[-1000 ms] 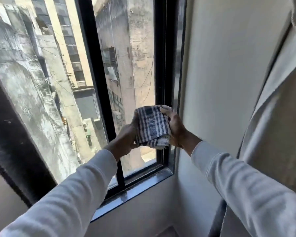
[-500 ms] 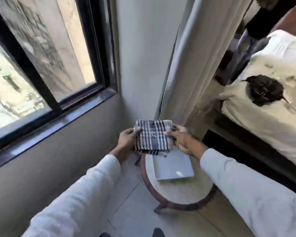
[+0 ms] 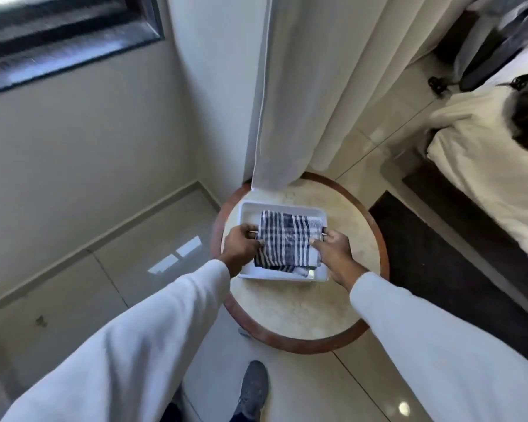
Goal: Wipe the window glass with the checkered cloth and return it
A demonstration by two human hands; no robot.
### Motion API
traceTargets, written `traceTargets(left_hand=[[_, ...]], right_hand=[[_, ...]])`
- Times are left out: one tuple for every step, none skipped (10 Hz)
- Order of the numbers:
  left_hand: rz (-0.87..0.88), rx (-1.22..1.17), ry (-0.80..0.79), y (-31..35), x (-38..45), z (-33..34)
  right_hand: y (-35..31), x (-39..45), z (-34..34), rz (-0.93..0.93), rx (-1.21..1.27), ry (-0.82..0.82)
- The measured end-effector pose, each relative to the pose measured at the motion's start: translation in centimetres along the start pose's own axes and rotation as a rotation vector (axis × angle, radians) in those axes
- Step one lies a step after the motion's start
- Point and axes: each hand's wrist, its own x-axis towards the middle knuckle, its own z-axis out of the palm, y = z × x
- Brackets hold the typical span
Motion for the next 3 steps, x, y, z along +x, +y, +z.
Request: traceTargets(left_hand=[[-0.018, 0.016, -0.004, -1.2, 3.2, 0.5], [0.032, 0.112, 0.019, -2.3, 6.1, 1.4], [0.248, 0.34, 0.206, -2.5, 7.4, 1.6]], right_hand=[[0.9, 3.6, 1.3, -0.004, -0.059, -0.02], [2.0, 6.8, 2.5, -0.04, -0.173, 0.004], [2.3, 8.0, 2.8, -0.193, -0.324, 0.15]])
